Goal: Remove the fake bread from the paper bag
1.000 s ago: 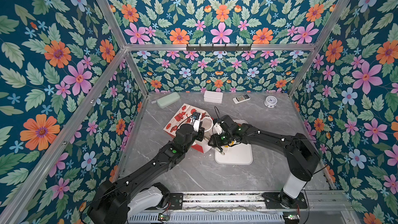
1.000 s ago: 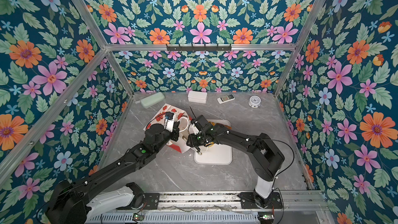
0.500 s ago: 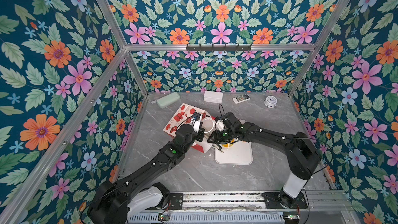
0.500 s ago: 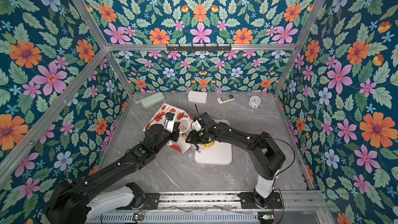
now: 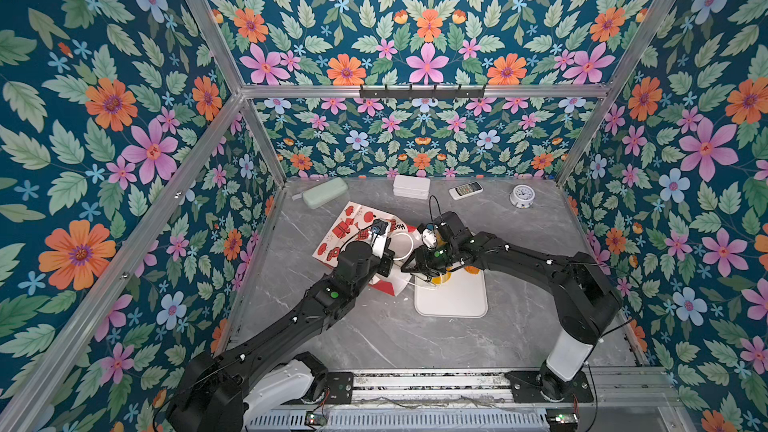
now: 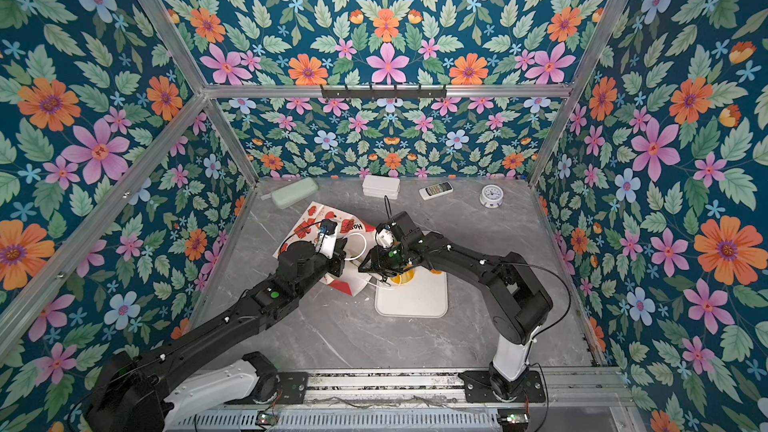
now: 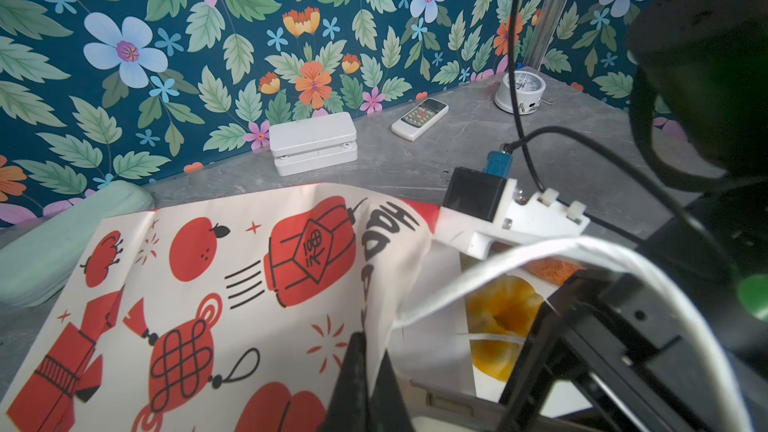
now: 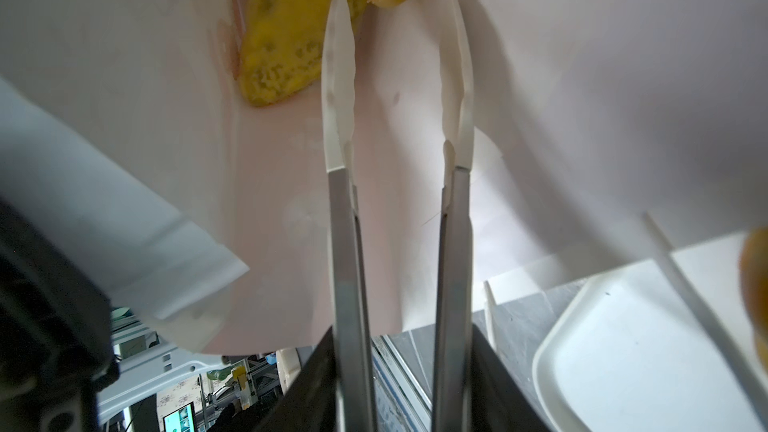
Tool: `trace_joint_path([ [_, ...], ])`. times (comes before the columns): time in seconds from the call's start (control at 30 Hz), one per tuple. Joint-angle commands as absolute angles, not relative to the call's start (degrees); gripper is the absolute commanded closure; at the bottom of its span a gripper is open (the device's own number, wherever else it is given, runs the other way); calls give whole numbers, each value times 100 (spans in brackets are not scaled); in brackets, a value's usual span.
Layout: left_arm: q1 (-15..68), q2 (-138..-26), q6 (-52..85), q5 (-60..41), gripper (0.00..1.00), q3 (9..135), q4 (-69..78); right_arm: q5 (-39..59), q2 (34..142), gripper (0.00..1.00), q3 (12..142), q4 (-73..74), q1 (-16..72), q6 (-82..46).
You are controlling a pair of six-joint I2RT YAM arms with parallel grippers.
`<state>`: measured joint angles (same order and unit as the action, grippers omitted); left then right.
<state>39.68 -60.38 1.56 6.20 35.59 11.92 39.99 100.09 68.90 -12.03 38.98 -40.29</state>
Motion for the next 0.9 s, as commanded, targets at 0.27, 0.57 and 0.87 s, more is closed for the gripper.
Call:
trace_joint_path([
  [0.27, 3969, -6137, -47, 401, 95, 3525, 1186, 4148, 10204, 55, 7296, -1471, 3889, -3986],
  [0.57, 3967, -6019, -5, 477, 95, 3521, 1226, 4059, 10474, 55, 7304, -1308, 3893, -4056],
  [0.87, 3969, -6209, 71, 394, 95, 3658, 1344, 3945, 10527, 55, 7108, -1014, 3886, -4196],
])
